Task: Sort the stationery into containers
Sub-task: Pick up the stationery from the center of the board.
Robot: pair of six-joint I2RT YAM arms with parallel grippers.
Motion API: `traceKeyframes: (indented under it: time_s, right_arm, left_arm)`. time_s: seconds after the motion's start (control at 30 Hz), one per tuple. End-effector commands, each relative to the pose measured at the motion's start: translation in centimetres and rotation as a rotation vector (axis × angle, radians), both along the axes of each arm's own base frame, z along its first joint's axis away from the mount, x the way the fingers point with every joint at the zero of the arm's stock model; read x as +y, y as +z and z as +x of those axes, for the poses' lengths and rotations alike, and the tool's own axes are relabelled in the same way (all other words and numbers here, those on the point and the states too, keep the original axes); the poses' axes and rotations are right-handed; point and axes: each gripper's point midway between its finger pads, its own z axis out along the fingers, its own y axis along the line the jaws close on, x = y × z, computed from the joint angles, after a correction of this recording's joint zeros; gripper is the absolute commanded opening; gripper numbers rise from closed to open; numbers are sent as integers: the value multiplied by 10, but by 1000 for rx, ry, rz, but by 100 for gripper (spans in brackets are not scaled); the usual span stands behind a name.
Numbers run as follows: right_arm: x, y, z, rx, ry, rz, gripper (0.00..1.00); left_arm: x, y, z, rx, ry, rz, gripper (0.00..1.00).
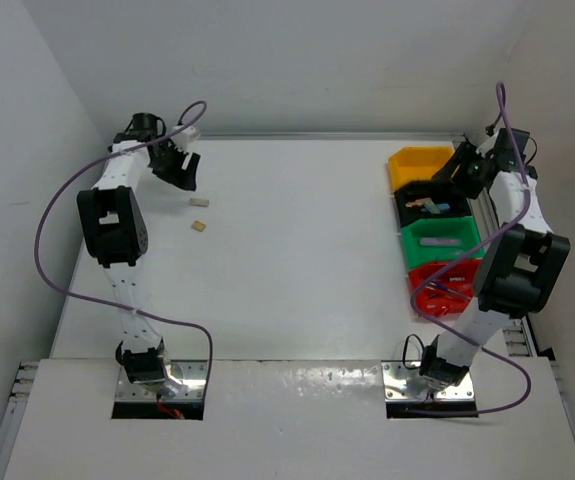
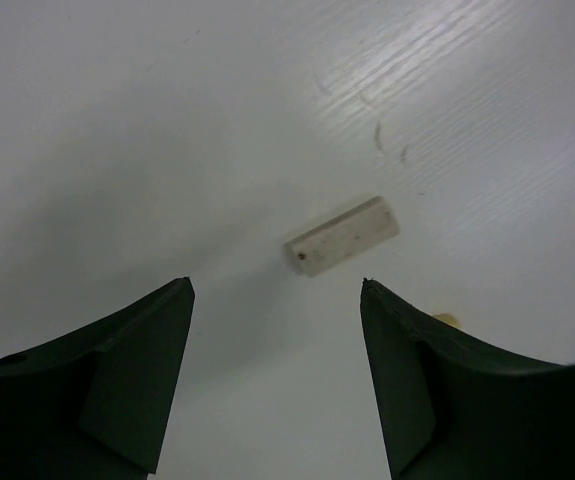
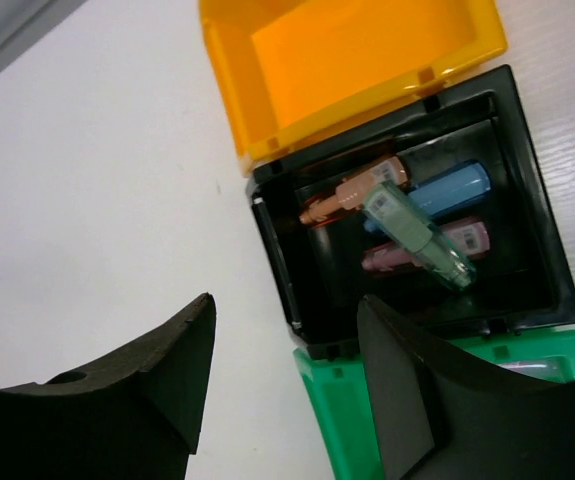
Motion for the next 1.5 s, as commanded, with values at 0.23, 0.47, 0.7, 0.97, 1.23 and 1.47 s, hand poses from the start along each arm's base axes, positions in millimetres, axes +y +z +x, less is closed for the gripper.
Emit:
traceKeyframes:
  time_s: [0.23,0.47,0.7,0.97,1.23,1.47]
  right_arm:
    - [26,51,-5,-129,45,38,57]
    - [32,54,-5,-137,60,41,57]
    - [42,56,-5,-146,96,50,57]
    - [78,63,-4,-171,219,15,55]
    - [163,75,-13,-200,430,86,57]
    - [236,95,-16,-231,544,218,61]
  left_arm:
    - [-14,-19,-4,-49,-349,-90,69]
    - [-31,-37,-13,-49,-409,-136,69]
    - [-13,-68,-8,-33,-352,-15,68]
    - [-11,-85,-47,22,-407,29,39]
    - [-42,-47,-57,-41,-354,-64,6]
    - [-143,97,-65,-293,-282,-394,0]
